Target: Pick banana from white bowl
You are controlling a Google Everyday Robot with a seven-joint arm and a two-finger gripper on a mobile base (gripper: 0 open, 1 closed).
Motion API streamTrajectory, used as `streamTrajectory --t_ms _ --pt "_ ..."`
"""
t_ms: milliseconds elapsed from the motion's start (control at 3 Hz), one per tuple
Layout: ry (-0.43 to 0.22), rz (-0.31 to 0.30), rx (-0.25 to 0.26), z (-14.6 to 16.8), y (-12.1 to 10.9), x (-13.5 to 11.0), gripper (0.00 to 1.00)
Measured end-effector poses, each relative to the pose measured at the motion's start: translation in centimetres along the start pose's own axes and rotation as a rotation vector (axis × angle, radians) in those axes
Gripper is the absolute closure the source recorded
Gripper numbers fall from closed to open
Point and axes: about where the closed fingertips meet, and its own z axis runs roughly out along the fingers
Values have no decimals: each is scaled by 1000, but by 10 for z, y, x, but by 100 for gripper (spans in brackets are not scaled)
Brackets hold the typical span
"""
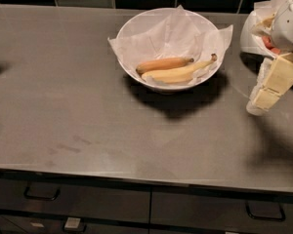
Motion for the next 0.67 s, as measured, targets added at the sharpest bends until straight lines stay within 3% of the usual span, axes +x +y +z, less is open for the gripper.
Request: streamTrajectory --t_ms 667 --pt "-207 -58 -60 39 -46 -53 0"
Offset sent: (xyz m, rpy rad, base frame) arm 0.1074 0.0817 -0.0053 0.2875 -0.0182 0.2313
